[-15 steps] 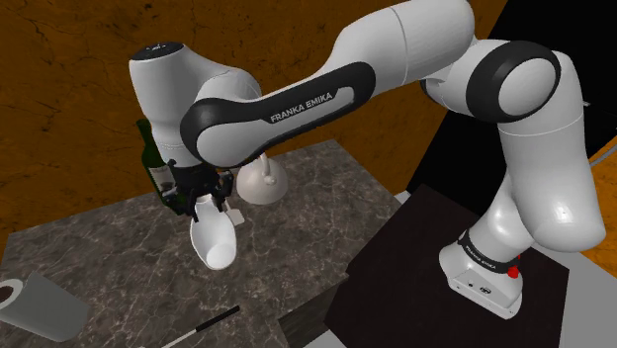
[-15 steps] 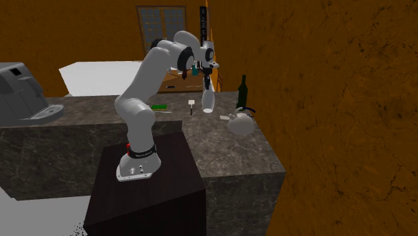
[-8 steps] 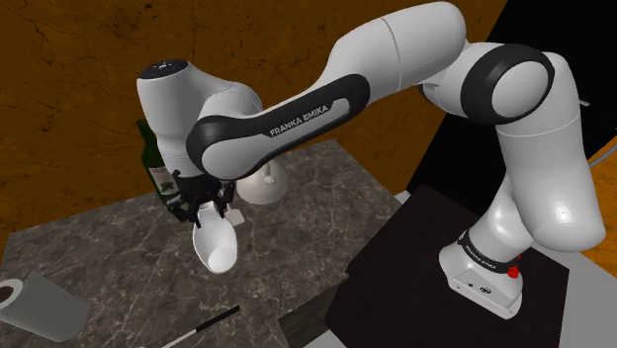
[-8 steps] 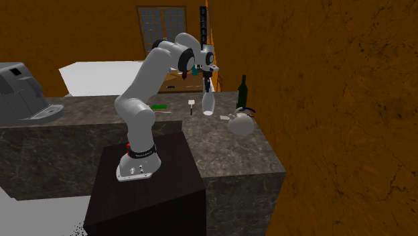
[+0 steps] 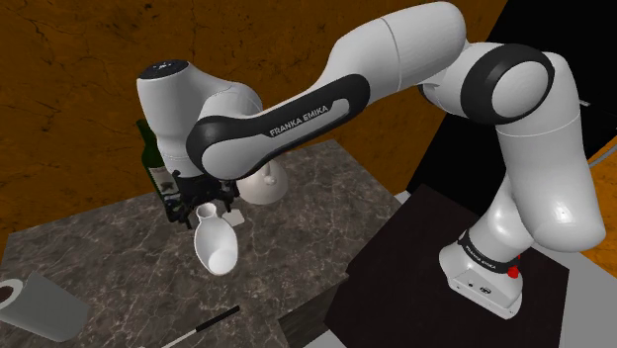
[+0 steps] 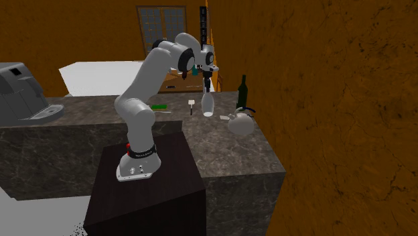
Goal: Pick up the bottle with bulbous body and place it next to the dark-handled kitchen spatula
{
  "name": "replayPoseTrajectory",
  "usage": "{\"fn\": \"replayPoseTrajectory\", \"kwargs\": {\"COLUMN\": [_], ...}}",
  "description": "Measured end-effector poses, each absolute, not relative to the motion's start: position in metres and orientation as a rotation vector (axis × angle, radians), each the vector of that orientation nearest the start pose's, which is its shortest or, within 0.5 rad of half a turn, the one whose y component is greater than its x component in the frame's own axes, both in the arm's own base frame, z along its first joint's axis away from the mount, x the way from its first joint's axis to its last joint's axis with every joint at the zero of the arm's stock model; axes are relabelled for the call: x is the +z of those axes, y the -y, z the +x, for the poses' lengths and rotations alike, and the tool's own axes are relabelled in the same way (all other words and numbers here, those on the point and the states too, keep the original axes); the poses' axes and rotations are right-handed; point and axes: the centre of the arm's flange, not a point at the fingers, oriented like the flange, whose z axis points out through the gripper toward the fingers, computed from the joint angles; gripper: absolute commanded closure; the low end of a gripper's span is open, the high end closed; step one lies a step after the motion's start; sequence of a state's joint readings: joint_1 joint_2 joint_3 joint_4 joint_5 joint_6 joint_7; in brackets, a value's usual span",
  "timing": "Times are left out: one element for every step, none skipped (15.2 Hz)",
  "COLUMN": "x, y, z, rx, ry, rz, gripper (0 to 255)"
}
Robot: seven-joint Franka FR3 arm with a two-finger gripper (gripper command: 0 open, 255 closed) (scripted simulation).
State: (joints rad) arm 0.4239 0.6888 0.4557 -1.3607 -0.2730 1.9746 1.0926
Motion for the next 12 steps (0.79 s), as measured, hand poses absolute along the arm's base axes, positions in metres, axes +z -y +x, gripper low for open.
{"fn": "replayPoseTrajectory", "kwargs": {"x": [0.342, 0.342, 0.348, 0.357, 0.371, 0.381, 0.386, 0.389, 0.391, 0.391, 0.392, 0.392], "y": [-0.498, -0.498, -0.497, -0.496, -0.497, -0.497, -0.496, -0.497, -0.497, -0.497, -0.497, -0.497], "z": [0.527, 0.527, 0.526, 0.525, 0.527, 0.529, 0.528, 0.528, 0.528, 0.528, 0.528, 0.528], "rx": [0.048, 0.048, 0.049, 0.048, 0.047, 0.047, 0.047, 0.047, 0.048, 0.048, 0.048, 0.048], "ry": [-0.304, -0.304, -0.305, -0.305, -0.304, -0.304, -0.305, -0.304, -0.304, -0.304, -0.304, -0.304], "rz": [-3.112, -3.112, -3.112, -3.112, -3.111, -3.111, -3.111, -3.111, -3.112, -3.112, -3.112, -3.112], "gripper": [0, 0, 0, 0, 0, 0, 0, 0, 0, 0, 0, 0]}}
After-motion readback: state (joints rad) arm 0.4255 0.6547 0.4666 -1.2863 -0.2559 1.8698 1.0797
